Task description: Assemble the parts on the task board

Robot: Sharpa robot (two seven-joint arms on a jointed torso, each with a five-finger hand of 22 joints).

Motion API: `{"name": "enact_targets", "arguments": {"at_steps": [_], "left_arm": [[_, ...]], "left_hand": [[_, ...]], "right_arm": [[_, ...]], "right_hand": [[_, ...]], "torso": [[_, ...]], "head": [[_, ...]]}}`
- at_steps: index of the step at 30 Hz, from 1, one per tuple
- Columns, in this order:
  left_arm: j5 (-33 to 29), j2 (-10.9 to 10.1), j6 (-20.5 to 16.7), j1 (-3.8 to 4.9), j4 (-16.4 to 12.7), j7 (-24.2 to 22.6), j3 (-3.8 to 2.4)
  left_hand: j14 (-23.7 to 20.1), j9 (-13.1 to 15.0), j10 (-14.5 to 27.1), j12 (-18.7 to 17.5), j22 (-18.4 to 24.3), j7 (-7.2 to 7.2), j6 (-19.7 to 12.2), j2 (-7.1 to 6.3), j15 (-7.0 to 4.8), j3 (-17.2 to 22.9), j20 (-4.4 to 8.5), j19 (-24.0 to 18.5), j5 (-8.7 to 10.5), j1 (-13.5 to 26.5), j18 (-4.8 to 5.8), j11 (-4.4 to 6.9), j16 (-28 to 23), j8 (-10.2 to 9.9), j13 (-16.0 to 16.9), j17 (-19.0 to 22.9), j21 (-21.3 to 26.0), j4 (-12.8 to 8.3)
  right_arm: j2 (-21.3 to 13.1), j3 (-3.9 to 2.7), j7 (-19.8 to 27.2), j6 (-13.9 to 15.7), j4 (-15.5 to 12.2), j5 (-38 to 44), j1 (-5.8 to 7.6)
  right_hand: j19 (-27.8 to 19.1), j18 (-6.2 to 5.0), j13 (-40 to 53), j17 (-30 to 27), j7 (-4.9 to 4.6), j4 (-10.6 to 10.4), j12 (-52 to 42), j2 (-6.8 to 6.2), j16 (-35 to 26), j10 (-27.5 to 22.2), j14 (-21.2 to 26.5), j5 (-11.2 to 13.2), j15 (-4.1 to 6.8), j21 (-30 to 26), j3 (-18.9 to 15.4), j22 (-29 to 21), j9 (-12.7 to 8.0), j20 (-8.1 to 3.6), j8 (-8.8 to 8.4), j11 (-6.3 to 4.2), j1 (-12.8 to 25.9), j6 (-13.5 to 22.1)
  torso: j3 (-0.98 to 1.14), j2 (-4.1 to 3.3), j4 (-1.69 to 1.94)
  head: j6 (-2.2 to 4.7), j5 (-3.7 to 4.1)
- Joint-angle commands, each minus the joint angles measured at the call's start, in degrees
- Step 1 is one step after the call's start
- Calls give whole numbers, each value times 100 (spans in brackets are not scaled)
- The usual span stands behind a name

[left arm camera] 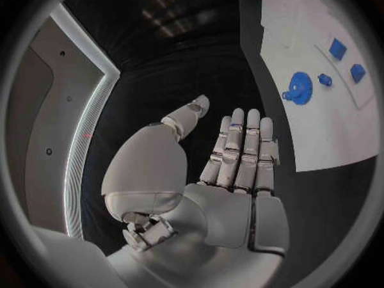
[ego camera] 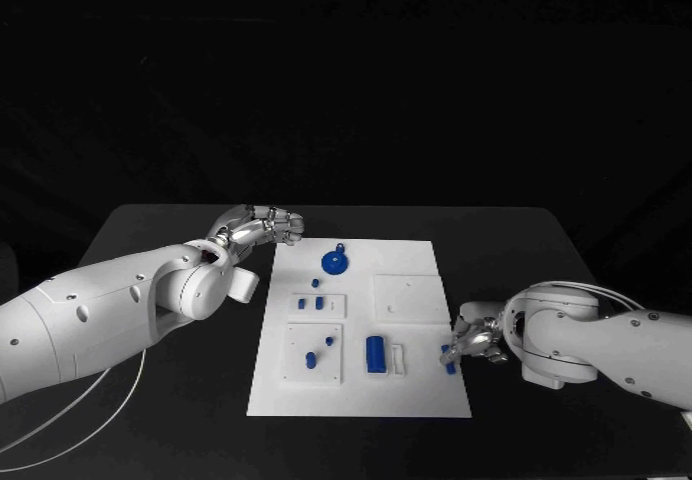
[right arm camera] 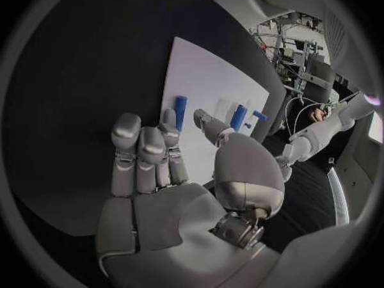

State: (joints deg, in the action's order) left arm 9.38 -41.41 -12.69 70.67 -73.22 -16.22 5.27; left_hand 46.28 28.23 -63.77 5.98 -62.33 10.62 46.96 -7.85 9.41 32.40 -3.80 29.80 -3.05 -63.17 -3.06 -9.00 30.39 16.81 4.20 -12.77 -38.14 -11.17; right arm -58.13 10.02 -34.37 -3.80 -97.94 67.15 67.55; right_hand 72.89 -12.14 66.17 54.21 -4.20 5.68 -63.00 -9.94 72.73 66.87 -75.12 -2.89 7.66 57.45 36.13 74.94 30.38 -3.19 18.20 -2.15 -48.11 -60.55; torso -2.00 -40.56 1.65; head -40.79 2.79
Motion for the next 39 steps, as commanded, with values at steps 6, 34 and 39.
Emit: {"name": "enact_targets", "arguments": {"at_steps": [6, 34, 39], "left_arm": [[-8, -13, 86, 1, -28, -33, -4], [-7, -34, 126, 1, -40, 10, -3], [-7, -39, 119, 1, -38, 14, -3]], "left_hand": [[21, -7, 36, -14, -10, -13, -28, 1, 31, -7, -16, 40, -7, 50, -37, 11, -26, 23, -3, -7, 24, 32], [23, -12, 38, -12, -18, -11, -37, 5, 31, -14, -16, 39, -7, 75, -35, 11, -37, 24, -4, -21, 31, 63], [24, -14, 38, -12, -19, -10, -40, 5, 30, -15, -15, 39, -7, 77, -35, 11, -39, 22, -4, -23, 32, 66]], "right_arm": [[196, 4, -14, 54, 102, 198, -180], [634, 4, -33, 350, 308, 1173, -416], [628, 4, -26, 494, 313, 969, -416]], "right_hand": [[-4, -286, 13, 8, -4, -26, -11, 47, -3, 31, 5, 7, 34, -8, 34, 27, -19, 5, 16, 6, 23, -56], [-10, -286, 31, -14, -31, 138, 71, -189, -22, 20, 3, 7, 15, -12, 547, 27, -106, -7, -57, 30, -365, -19], [-15, -284, 28, -28, -67, 304, 103, -110, -40, 0, -3, -224, -18, -26, 890, 23, -147, 19, -102, 65, -619, 32]], "torso": [[6, -2, -1], [-4, 3, 4], [1, 1, 5]], "head": [[-28, -25], [-57, -62], [-54, -65]]}}
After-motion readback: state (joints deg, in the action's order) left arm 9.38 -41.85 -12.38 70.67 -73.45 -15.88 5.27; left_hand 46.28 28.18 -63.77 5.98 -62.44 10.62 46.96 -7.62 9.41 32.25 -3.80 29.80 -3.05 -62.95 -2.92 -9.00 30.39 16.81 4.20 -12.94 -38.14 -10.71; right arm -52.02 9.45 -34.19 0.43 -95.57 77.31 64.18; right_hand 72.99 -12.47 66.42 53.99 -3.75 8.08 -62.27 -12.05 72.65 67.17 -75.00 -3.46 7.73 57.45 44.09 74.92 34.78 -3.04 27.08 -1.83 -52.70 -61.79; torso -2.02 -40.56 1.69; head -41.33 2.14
